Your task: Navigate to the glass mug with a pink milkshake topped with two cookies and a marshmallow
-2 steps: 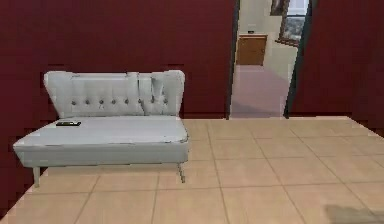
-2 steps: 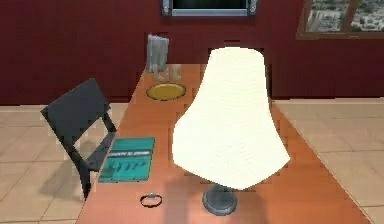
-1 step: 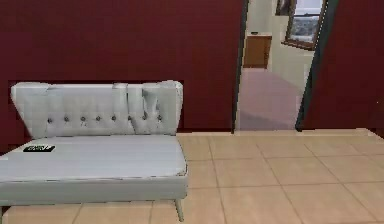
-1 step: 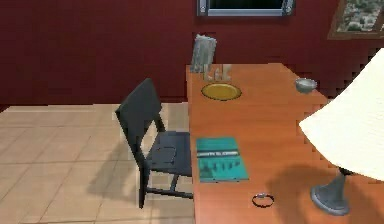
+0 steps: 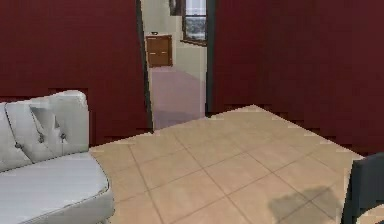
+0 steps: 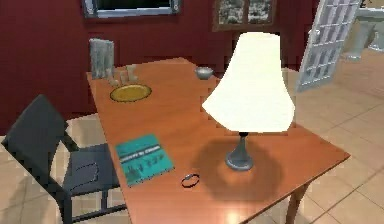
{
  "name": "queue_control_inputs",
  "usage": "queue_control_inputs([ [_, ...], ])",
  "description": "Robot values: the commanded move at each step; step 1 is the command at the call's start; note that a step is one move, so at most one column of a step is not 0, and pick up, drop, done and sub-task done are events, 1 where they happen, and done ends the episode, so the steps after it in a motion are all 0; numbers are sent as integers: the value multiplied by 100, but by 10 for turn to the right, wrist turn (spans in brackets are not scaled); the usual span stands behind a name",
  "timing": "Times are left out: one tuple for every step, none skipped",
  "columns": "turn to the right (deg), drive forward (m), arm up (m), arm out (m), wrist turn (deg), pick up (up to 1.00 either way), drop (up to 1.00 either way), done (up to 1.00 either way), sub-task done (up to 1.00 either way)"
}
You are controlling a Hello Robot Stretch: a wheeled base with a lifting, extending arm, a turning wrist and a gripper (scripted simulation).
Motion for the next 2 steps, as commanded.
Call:
queue_control_inputs([
  [0, 70, 0, 0, 0, 0, 0, 0, 0],
  [0, 100, 0, 0, 0, 0, 0, 0, 0],
])
